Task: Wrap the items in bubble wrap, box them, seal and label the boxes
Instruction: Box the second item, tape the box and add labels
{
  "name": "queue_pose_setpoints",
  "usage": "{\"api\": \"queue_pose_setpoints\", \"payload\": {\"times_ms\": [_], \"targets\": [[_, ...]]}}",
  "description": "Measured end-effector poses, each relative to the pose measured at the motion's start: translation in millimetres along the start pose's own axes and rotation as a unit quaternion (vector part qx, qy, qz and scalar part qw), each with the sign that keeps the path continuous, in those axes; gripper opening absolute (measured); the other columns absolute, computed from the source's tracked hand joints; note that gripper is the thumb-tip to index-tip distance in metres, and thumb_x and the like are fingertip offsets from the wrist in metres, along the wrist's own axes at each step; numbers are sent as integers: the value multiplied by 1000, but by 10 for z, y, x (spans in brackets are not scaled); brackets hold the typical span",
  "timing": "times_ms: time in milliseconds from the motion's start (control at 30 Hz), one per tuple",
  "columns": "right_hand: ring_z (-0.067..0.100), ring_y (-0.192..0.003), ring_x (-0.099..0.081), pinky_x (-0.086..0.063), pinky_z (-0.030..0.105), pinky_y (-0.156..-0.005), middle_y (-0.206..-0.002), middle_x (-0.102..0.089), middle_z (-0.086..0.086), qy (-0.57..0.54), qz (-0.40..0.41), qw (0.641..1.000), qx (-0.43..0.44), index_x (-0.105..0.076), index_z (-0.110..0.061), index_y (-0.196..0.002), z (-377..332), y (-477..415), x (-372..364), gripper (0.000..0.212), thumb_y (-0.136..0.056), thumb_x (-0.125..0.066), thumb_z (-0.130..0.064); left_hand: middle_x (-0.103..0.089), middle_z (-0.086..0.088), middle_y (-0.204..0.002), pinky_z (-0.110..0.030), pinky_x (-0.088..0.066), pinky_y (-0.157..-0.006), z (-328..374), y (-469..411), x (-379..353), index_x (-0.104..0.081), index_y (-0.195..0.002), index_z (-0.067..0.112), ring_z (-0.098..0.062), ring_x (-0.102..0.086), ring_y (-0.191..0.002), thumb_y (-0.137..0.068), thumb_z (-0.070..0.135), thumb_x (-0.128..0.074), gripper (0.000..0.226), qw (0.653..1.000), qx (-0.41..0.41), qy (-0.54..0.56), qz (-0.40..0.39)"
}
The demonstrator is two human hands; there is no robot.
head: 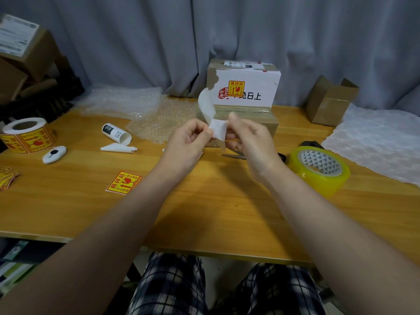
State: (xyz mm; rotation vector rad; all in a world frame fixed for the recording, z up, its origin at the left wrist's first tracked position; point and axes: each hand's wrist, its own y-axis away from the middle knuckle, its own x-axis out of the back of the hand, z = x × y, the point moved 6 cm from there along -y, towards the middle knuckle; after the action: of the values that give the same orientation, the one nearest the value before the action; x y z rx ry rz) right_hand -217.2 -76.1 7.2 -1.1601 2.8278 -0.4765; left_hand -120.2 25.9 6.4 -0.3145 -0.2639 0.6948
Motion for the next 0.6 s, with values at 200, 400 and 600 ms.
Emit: {"api": "queue_pose_setpoints", "payload": {"times_ms": [200, 400, 600], "targets": [[12, -64, -58, -54, 40, -74, -66, -66, 5, 58, 7, 998, 20, -68, -11, -71, 36, -8, 25, 16, -87, -69, -13, -59, -26, -84, -48, -48, -76, -6, -30, 11, -58, -86, 5, -22, -52, -78, -94, 12, -54, 11, 999, -7, -49, -17], [2, -61, -63, -51, 17, -60, -70, -69, -2, 11, 23, 999, -23, -67, -9, -75, 33, -38, 105, 15, -89, -65, -12, -62, 0, -77, -11, -47, -65, 36, -73, 32, -55, -79, 11, 2, -61, -66, -93, 3, -51, 16, 1000, 6, -16, -19], [26, -74, -63, -58, 35, -70, -83, -68, 21, -41, 77, 996, -18, -67, -2, -80, 86, -41, 22, 16, -91, -64, -13, -65, -5, -79, -18, -51, -70, 21, -42, -135, -59, -93, 1, -5, -62, -70, -92, 20, -58, 19, 999, -3, 42, -9]]}}
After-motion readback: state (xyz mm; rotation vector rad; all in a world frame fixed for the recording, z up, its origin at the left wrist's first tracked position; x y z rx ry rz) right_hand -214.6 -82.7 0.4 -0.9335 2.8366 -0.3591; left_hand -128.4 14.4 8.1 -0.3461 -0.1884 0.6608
